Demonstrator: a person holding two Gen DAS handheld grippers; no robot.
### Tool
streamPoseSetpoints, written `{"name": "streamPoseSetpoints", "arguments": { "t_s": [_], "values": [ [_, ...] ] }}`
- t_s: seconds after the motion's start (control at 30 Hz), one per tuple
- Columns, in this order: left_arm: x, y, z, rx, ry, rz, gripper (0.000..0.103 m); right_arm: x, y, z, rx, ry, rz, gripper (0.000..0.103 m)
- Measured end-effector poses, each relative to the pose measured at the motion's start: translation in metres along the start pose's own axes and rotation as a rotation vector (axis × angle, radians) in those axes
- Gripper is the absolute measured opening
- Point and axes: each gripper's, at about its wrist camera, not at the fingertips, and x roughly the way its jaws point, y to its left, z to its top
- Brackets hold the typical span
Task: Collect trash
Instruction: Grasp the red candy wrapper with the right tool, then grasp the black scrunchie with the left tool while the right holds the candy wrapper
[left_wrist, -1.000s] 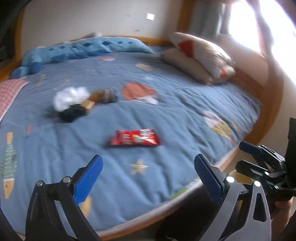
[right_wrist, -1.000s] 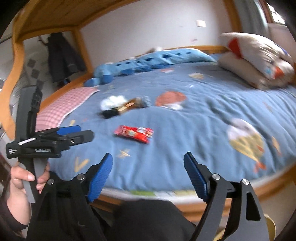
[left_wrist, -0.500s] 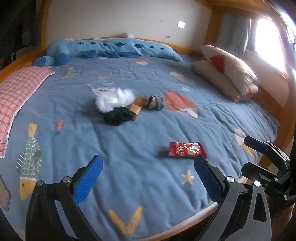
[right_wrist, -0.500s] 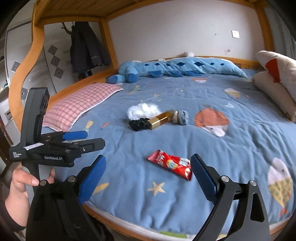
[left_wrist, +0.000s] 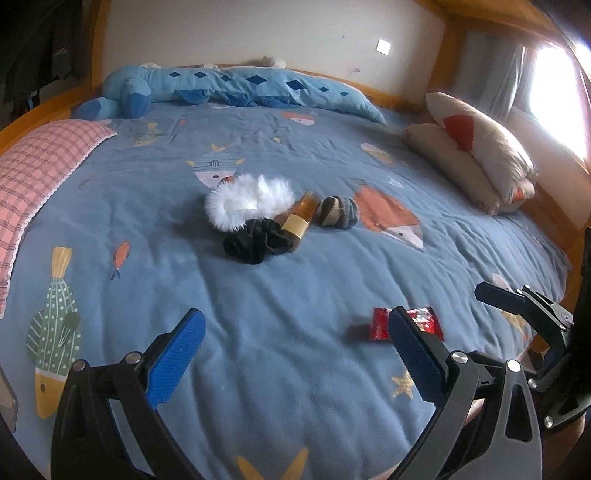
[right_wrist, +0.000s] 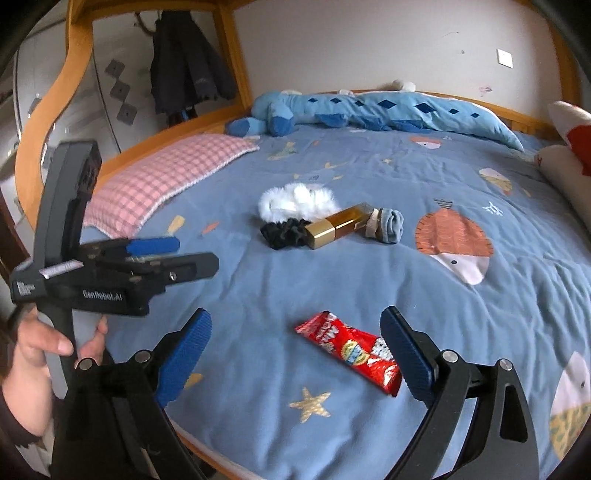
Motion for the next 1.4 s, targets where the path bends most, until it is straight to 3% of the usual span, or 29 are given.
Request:
{"name": "streamPoseSetpoints", "arguments": {
  "t_s": [0.17, 0.27, 0.47, 0.53, 0.6, 0.63, 0.7, 0.73, 1.1, 1.4],
  "values": [
    [0.023, 0.009, -0.002, -0.016, 0.026, 0.008, 0.099, 0.026, -0.008, 0.0, -0.136, 0.047, 0.018, 0.09],
    [0.037, 0.015, -0.006, -0.04, 0.059, 0.007, 0.099, 0.052, -0.011, -0.008, -0.239, 0.123, 0.029, 0.089],
    [0.059, 0.018, -0.004, -0.035, 0.095, 0.025, 0.099, 0.087, -0.025, -0.019, -0.3, 0.218, -0.002, 0.086],
    [0.065, 0.019, -0.003, -0.042, 0.101, 0.02, 0.099, 0.094, -0.033, -0.021, -0.287, 0.245, 0.016, 0.079],
    [0.069, 0.02, -0.003, -0.049, 0.107, 0.017, 0.099, 0.099, -0.041, -0.023, -0.266, 0.266, 0.013, 0.065],
    [0.072, 0.02, -0.003, -0.05, 0.111, 0.014, 0.099, 0.099, -0.044, -0.023, -0.254, 0.26, 0.019, 0.062],
    [0.075, 0.02, -0.002, -0.052, 0.114, 0.014, 0.099, 0.094, -0.049, -0.021, -0.22, 0.235, 0.057, 0.038],
    [0.077, 0.019, -0.001, -0.052, 0.115, 0.013, 0.099, 0.092, -0.051, -0.02, -0.205, 0.226, 0.059, 0.033],
    [0.096, 0.025, 0.023, -0.094, 0.078, 0.057, 0.099, 0.069, -0.041, 0.004, -0.133, 0.076, 0.15, 0.031],
    [0.119, 0.048, 0.036, -0.164, 0.083, 0.064, 0.098, 0.076, -0.043, 0.009, -0.094, 0.07, 0.178, 0.031]
  ]
}}
